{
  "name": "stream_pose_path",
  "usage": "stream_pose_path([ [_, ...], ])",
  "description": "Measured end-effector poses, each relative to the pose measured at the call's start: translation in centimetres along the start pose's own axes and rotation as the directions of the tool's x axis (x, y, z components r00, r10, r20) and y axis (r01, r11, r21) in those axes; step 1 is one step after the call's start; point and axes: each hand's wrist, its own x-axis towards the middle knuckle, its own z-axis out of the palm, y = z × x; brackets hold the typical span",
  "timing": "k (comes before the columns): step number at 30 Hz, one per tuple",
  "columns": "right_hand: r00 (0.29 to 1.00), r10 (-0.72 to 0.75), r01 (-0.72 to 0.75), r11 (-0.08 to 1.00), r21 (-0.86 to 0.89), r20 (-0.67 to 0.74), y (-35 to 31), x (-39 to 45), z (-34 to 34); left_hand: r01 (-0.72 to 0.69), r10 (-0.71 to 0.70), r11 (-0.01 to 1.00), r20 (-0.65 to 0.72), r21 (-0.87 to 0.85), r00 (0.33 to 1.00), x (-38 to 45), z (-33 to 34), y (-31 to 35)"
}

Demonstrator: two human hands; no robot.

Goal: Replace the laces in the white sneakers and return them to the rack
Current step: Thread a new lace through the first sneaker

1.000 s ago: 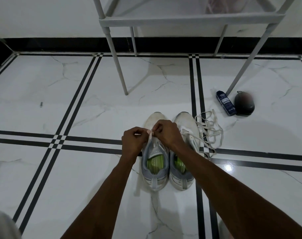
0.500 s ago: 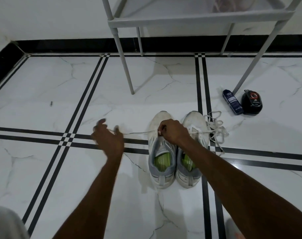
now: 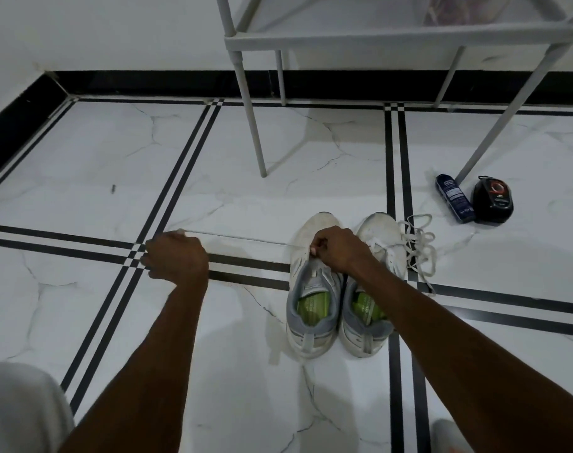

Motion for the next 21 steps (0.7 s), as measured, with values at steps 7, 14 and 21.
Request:
stream_pose_path([
  [7, 0.999, -0.024, 0.027, 0.996, -0.082, 0.027, -0.6, 0.3, 0.3, -0.732, 0.753, 0.627, 0.449, -0.268, 0.48, -9.6, 4.0, 0.8],
  [14, 1.0, -0.01, 0.013, 0.996, -0.089, 0.029, 0.4, 0.5, 0.4, -0.391, 0.506, 0.844, 0.303, -0.368, 0.807, -7.2, 3.2, 1.0],
  [21, 0.998, -0.058, 0.058, 0.998, 0.005, 0.031, -0.1, 0.4, -1.4, -0.41, 0.475, 0.875, 0.293, -0.258, 0.83, -6.5, 1.9, 0.9],
])
